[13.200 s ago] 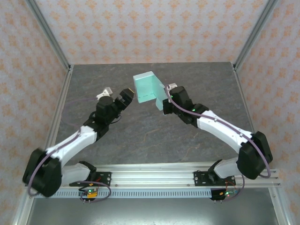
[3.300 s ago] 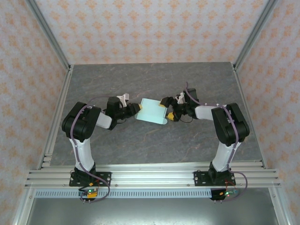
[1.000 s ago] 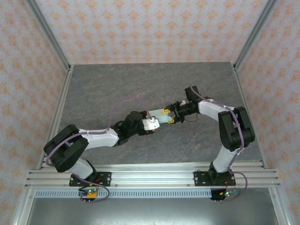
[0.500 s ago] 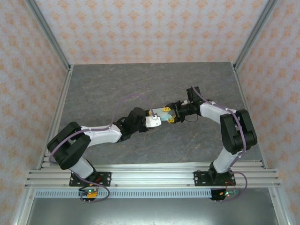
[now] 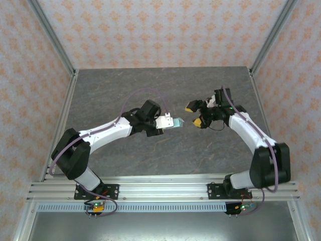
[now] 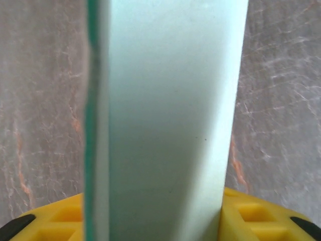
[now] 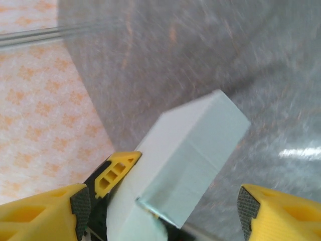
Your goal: Fold the paper box
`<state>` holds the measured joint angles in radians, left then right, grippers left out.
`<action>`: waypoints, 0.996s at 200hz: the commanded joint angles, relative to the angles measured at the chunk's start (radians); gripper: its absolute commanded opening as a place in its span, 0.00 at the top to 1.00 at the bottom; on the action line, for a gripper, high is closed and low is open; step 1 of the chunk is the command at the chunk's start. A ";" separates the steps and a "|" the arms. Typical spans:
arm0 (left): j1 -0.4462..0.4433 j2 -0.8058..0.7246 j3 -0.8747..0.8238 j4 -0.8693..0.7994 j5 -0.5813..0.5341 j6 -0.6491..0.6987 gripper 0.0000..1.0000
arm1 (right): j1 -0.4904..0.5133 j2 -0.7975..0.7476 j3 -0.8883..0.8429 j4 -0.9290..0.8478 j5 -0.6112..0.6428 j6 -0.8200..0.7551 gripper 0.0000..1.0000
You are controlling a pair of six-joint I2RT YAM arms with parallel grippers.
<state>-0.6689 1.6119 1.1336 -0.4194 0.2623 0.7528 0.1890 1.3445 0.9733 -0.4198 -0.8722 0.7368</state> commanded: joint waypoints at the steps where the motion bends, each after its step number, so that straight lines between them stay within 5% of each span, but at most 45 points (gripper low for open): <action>1: 0.018 0.077 0.140 -0.349 0.085 0.006 0.53 | 0.009 -0.122 -0.056 0.010 0.183 -0.307 0.22; 52: 0.036 0.223 0.315 -0.506 0.077 0.079 0.52 | 0.205 -0.275 -0.186 0.164 0.341 -0.820 0.28; 83: 0.044 0.292 0.397 -0.542 0.096 0.085 0.50 | 0.234 -0.214 -0.210 0.277 0.358 -0.841 0.44; 153: 0.078 0.328 0.435 -0.531 0.188 0.079 0.44 | 0.269 -0.085 -0.199 0.319 0.372 -0.837 0.55; 199: 0.094 0.313 0.440 -0.516 0.231 0.060 0.44 | 0.282 -0.100 -0.210 0.303 0.369 -0.900 0.47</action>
<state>-0.5869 1.9339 1.5513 -0.9092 0.4461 0.8165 0.4614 1.2594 0.7647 -0.1223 -0.5259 -0.1040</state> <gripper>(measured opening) 0.562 0.499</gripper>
